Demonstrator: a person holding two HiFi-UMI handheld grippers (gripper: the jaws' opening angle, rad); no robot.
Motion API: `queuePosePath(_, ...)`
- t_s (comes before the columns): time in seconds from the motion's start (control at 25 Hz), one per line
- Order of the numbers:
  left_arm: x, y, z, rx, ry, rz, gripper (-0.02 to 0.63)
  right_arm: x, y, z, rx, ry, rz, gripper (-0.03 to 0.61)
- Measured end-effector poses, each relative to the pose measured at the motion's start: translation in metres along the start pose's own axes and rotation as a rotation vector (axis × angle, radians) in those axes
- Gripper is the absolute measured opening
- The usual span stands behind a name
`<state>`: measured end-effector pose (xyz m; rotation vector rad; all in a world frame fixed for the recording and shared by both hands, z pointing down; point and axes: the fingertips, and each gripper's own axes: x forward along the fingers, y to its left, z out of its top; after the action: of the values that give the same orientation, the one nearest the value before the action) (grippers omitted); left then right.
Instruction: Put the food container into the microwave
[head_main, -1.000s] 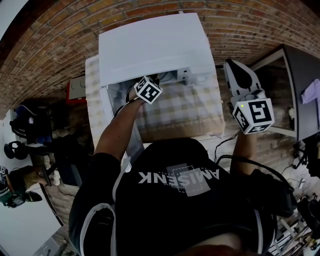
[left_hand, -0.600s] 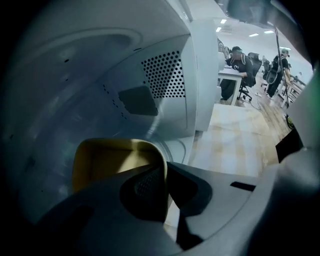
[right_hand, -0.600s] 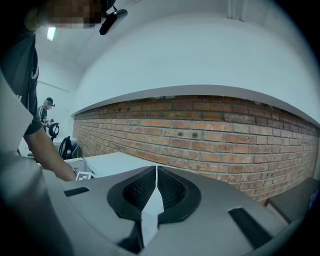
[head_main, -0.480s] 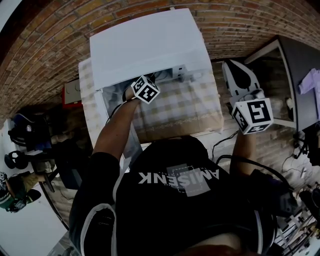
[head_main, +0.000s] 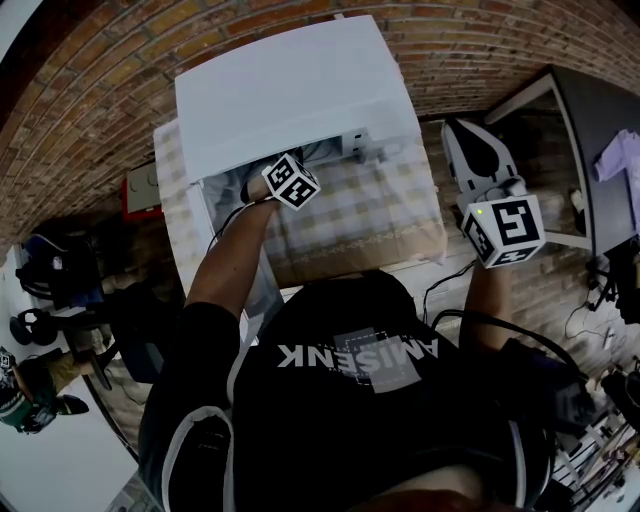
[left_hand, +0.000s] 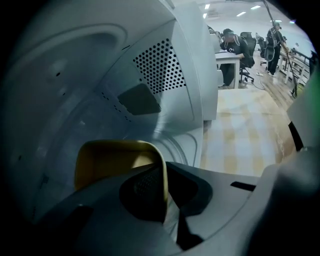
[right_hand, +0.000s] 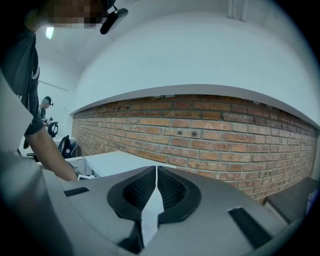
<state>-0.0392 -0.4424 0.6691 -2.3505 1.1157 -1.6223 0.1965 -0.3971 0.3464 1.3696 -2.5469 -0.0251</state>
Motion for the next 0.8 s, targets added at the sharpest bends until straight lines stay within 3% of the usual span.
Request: queuePosePath(0.8,0.017,0.003,-0.027,0.046,0.076,0.025,0.017,-0.008,-0.003,-0.003,-0.002,0.015,-0.025,0.043)
